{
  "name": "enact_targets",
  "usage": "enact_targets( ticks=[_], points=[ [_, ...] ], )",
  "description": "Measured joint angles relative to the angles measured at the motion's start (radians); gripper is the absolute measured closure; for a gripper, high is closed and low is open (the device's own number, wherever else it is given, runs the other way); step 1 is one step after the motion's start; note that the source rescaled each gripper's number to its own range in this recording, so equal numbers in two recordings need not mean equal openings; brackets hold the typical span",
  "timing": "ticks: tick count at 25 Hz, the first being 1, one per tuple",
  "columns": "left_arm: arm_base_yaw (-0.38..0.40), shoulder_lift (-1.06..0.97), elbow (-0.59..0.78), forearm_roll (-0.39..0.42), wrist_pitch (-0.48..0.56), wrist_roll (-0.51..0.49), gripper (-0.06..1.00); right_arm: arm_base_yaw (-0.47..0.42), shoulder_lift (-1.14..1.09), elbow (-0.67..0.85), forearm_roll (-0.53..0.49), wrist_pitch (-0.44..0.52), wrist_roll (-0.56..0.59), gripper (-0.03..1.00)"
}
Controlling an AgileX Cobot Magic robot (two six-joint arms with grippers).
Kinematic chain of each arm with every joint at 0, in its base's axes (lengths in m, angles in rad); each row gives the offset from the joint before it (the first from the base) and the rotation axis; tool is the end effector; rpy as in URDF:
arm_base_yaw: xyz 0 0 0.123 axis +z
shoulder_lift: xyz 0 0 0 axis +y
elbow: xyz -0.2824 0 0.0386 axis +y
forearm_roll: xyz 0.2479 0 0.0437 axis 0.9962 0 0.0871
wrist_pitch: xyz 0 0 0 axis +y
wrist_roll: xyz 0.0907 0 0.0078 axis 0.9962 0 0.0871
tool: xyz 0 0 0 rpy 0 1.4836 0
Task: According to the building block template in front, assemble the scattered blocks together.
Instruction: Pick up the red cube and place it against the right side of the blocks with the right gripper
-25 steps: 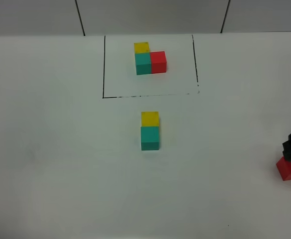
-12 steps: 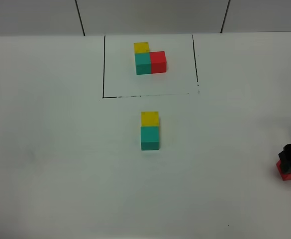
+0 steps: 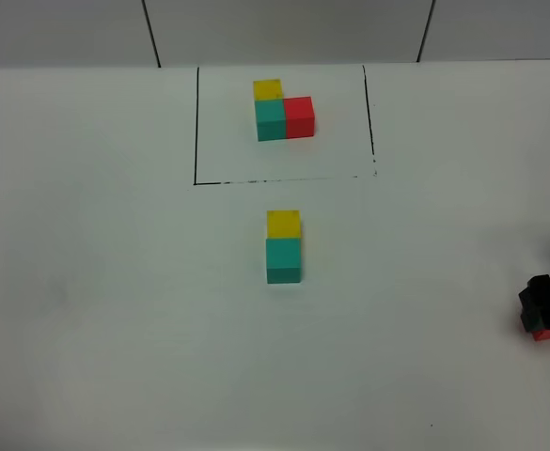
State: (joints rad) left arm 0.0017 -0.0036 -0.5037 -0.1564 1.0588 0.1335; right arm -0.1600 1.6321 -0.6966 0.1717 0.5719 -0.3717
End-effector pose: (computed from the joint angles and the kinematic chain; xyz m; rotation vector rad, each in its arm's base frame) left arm -0.0063 -0.0124 0.2791 0.1411 2.0218 -0.1015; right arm 0.2503 -0.0318 0.1394 -0.1101 2.9662 0.0900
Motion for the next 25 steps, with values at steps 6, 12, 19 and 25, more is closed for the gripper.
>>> enact_targets(
  ticks=[6,12,19,25],
  points=[
    [0.0,0.0,0.0,0.0,0.0,0.0,0.04,-0.001,0.029,0.0,0.002,-0.028,0.0,0.25],
    [0.0,0.0,0.0,0.0,0.0,0.0,0.04,-0.001,0.052,0.0,0.004,-0.036,-0.003,0.25],
    [0.0,0.0,0.0,0.0,0.0,0.002,0.04,-0.001,0.093,-0.001,0.005,-0.043,-0.003,0.25],
    [0.0,0.0,0.0,0.0,0.0,0.001,0.04,-0.001,0.1,-0.001,0.014,-0.044,-0.003,0.37]
  ],
)
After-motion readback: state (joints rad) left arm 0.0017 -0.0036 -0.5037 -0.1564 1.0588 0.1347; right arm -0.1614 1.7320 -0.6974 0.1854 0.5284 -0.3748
